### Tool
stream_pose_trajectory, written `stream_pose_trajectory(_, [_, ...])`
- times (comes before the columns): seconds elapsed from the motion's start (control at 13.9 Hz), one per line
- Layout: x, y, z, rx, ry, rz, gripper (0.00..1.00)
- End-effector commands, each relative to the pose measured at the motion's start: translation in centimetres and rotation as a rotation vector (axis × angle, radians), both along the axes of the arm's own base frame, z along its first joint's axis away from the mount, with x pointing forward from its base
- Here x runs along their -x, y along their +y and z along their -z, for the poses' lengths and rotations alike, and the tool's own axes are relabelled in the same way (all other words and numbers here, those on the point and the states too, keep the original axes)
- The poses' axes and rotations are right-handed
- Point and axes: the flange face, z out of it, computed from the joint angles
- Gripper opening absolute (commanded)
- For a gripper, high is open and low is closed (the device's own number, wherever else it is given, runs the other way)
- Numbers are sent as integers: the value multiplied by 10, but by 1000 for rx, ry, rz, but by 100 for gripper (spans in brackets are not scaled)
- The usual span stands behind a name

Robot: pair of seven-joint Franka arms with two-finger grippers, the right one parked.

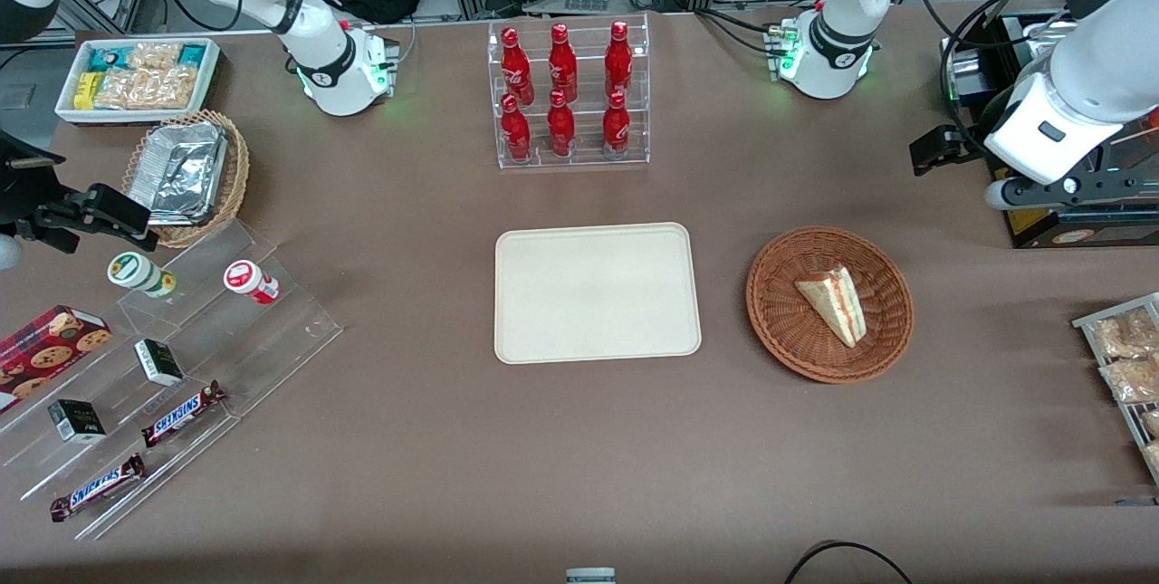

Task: Place sandwich from basket to tray
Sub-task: 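Move the left gripper over the wicker basket and lower toward the sandwich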

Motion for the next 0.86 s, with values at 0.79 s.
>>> stream_pose_trajectory(0.79, [-33,-6,108,13,94,12,100])
